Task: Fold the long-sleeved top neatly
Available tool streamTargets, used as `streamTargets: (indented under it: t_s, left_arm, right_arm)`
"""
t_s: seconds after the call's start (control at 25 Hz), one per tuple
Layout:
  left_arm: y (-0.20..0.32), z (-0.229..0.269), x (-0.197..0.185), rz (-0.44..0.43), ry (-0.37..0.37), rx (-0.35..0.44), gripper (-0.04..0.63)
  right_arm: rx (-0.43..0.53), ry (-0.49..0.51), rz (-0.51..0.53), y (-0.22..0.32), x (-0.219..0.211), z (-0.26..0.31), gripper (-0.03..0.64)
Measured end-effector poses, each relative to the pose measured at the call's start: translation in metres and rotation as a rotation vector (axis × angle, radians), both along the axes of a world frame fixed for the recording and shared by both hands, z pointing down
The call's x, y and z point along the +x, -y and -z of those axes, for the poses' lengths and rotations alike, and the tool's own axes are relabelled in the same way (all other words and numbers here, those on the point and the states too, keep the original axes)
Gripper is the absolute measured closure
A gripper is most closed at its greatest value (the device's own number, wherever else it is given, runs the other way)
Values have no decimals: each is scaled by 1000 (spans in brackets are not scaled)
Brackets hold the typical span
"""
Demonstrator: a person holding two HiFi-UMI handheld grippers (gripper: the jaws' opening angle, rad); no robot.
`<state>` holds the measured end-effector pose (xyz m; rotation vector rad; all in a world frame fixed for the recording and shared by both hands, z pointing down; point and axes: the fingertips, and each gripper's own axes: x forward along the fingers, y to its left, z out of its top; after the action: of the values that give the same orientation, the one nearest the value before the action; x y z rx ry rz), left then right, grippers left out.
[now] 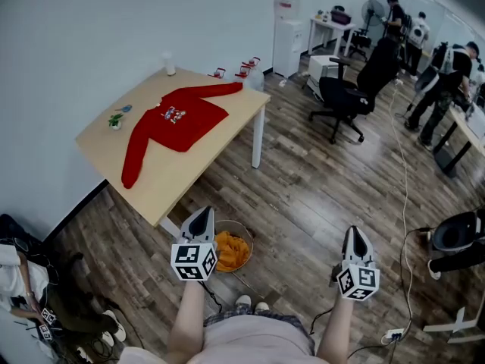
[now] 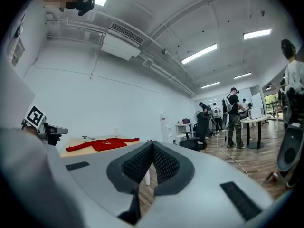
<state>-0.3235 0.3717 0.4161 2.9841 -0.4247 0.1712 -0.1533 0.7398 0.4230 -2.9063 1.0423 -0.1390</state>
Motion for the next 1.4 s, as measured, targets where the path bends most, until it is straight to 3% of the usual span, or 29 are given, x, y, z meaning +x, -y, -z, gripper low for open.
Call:
streamTargets:
  t_s: [0.4, 0.44, 0.52, 0.56, 0.64, 0.88, 1.08, 1.4]
  left_arm:
    - [1, -3, 1, 23, 2, -6, 592]
    - [1, -2, 2, 22, -2, -6, 592]
    - [0, 1, 3, 10, -16, -7, 589]
    - [-1, 2, 4, 2, -26, -7, 574]
    - [-2, 5, 6, -21, -46, -10, 455]
    - [0, 1, 8, -61, -83, -25, 238]
    - [10, -1, 10, -71, -95, -29, 181]
    - [32, -5, 17, -89, -85, -24, 173]
  right_arm:
    - [35, 7, 12, 1, 2, 3, 597]
    - [49, 7, 16, 1, 2, 4, 586]
    - [86, 15, 24, -1, 4, 6, 499]
    - [102, 19, 25, -2, 6, 7, 468]
    - [125, 24, 32, -2, 8, 9, 398]
    - [211, 24, 67, 8, 9, 13, 213]
    - [221, 31, 92, 26, 8, 10, 132]
    - [214, 39, 54, 44, 12, 5, 129]
